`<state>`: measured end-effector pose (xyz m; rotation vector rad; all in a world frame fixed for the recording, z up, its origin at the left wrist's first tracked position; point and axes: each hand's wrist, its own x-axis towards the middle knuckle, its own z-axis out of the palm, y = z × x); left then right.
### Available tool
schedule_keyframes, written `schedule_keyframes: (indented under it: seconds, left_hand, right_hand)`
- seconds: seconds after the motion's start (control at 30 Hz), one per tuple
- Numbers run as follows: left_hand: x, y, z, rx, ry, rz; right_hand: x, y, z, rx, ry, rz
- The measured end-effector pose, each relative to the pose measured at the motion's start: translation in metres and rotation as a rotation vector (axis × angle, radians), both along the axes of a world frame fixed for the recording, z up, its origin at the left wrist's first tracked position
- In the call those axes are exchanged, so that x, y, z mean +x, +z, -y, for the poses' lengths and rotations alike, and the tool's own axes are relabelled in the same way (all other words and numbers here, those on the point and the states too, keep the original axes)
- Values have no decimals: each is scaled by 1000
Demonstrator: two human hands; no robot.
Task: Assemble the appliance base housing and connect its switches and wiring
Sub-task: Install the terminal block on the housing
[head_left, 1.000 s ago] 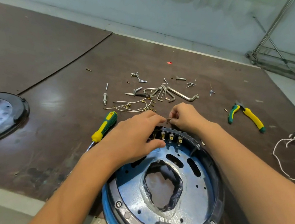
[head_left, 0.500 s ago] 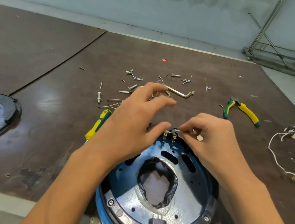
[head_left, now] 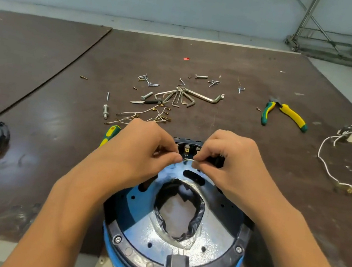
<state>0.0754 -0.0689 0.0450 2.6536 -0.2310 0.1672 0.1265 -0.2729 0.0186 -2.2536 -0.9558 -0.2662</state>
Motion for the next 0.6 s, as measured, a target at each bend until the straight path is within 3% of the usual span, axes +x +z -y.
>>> schedule_keyframes:
  seconds: [0.27,0.43,0.6]
  left_hand:
    - [-8,5,-7,-32,5,-21]
    - [-10,4,-13,-71,-8,-20]
    - [-10,3,-14,-79,-15,-5]
  right_hand:
    - [-2,6,3,-29,41,-90]
    - [-5,6,1,119,75,-189]
    - [-6,7,-1,139,102,-227]
